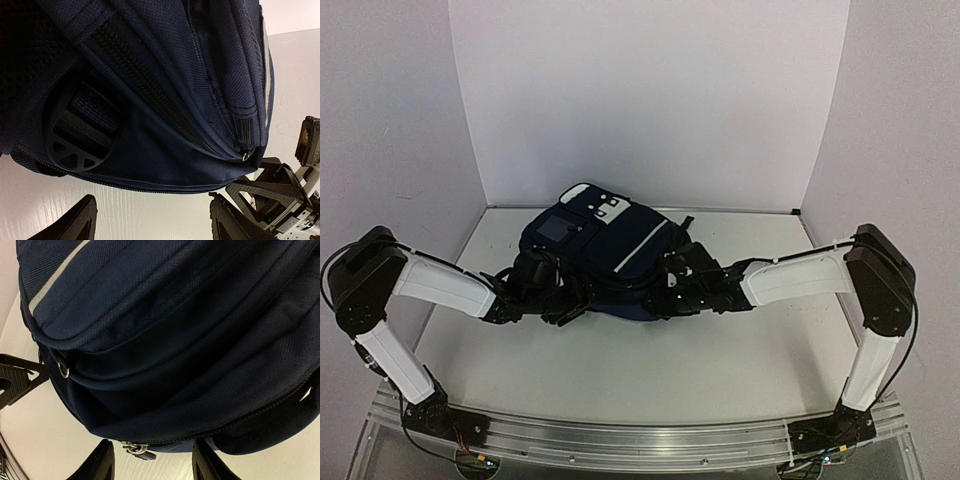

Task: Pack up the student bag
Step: Zip the student bag at the center of the board, then adjust the student bag at the center of the board.

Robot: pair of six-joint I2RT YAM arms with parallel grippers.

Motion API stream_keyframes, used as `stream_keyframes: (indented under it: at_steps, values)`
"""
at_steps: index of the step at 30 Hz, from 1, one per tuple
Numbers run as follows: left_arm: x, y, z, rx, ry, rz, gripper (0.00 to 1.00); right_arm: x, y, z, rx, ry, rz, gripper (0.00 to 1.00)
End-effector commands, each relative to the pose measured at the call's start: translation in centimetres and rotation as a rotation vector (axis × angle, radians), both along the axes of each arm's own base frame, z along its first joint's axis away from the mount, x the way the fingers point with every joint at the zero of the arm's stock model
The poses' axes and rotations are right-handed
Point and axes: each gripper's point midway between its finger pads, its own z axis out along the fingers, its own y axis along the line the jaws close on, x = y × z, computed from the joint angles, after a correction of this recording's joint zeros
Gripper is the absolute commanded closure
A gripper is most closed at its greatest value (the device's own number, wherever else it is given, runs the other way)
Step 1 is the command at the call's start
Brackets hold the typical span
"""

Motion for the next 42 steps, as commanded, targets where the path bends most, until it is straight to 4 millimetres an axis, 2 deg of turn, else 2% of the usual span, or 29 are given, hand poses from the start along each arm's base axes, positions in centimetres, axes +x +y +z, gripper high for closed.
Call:
stream_keyframes:
  at_steps: [1,5,9,13,16,19,21,27,30,33,36,38,42]
  values:
    - [1.6,-0.2,0.6,-0.022,-0.037,0.050,0.23,1.0,1.2,1.2,0.049,-0.014,-0.048,0.55]
    - [2.0,0.1,-0.2,-0.006,-0.029,0.070,0.28,1.1,0.9,0.3,0.047,0.009,-0.085,0.63]
    - [2.5,0.3,-1.0,0.006,-0.022,0.079,0.41,1.6,0.9,0.4,0.054,0.000,-0.120,0.73]
    - [2.9,0.6,-1.6,0.018,-0.018,0.095,0.59,1.7,1.6,1.5,0.097,-0.009,-0.111,0.87]
    - [3.2,1.1,-1.9,0.025,-0.017,0.112,0.77,1.3,2.2,2.4,0.141,-0.002,-0.087,1.00]
    - [3.6,2.4,-2.0,0.044,-0.026,0.145,0.93,1.1,1.8,3.1,0.157,-0.001,-0.108,1.00]
    - [3.9,3.7,-1.8,0.054,-0.034,0.170,0.99,1.0,1.1,3.6,0.162,0.002,-0.134,1.00]
    - [4.9,8.5,-1.0,0.080,-0.056,0.251,1.00,1.0,-3.1,4.5,0.065,-0.036,-0.258,1.00]
    - [5.4,10.6,-0.3,0.094,-0.079,0.270,1.00,1.4,-4.9,3.6,0.021,-0.023,-0.294,1.00]
    - [6.1,12.6,0.4,0.095,-0.101,0.279,1.00,2.2,-5.6,2.1,0.017,0.021,-0.287,1.00]
    - [6.5,14.4,0.8,0.110,-0.118,0.277,1.00,3.1,-4.8,1.3,0.037,0.034,-0.252,1.00]
    - [6.7,15.5,1.0,0.116,-0.117,0.277,1.00,3.3,-3.6,1.4,0.078,0.050,-0.212,1.00]
    - [7.6,18.3,0.8,0.156,-0.130,0.282,1.00,2.5,0.7,4.1,0.242,0.030,-0.003,0.99]
